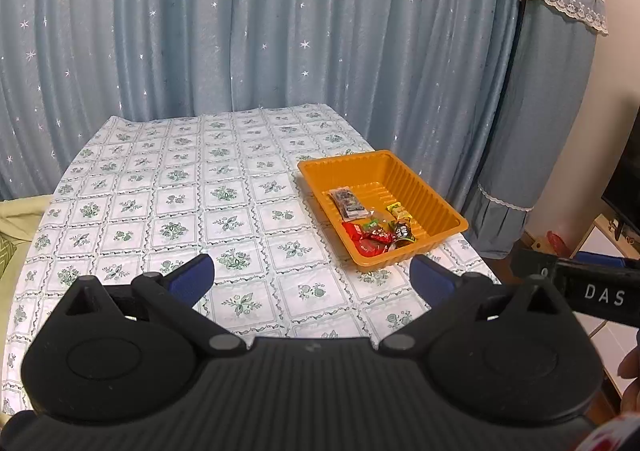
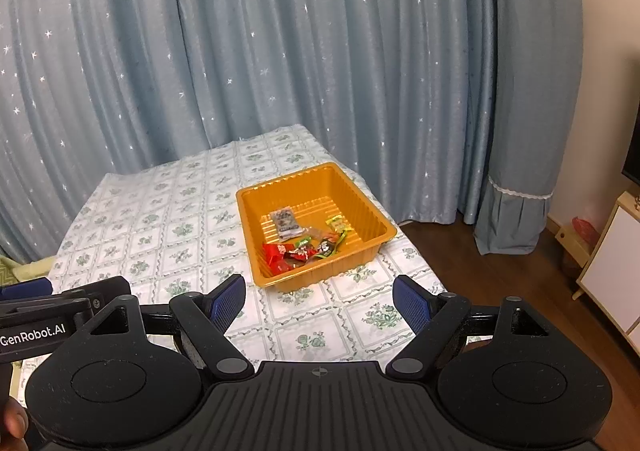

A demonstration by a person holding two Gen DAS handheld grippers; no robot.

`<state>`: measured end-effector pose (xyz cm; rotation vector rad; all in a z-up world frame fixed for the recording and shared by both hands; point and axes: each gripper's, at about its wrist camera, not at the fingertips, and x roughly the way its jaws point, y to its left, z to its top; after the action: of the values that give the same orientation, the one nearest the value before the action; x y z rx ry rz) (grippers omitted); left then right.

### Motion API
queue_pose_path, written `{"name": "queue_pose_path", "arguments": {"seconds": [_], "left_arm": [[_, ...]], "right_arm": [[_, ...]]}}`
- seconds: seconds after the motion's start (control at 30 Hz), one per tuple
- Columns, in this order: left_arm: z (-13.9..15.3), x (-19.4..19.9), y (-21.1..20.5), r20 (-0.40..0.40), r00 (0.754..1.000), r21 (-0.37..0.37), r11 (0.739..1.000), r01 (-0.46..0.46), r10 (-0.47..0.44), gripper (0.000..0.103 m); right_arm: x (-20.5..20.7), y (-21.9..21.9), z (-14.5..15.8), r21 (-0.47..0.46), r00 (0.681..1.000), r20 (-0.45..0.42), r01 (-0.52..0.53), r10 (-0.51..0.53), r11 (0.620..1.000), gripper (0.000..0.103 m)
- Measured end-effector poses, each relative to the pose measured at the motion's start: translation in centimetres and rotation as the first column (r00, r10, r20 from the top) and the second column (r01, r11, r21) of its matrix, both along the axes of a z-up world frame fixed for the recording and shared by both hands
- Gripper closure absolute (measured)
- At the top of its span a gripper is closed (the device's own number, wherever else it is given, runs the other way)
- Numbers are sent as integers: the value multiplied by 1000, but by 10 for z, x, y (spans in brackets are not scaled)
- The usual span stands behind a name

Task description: Organize snacks

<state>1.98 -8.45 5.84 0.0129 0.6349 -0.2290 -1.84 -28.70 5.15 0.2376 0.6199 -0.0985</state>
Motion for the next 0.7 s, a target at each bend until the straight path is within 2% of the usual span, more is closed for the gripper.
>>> {"name": "queue_pose_path", "arguments": {"seconds": [0.7], "left_arm": [[-2, -3, -2, -3, 1000, 2, 1000, -3, 3, 0]], "right_arm": [[-1, 1, -1, 1, 1000, 1, -2, 2, 1000, 23]]}}
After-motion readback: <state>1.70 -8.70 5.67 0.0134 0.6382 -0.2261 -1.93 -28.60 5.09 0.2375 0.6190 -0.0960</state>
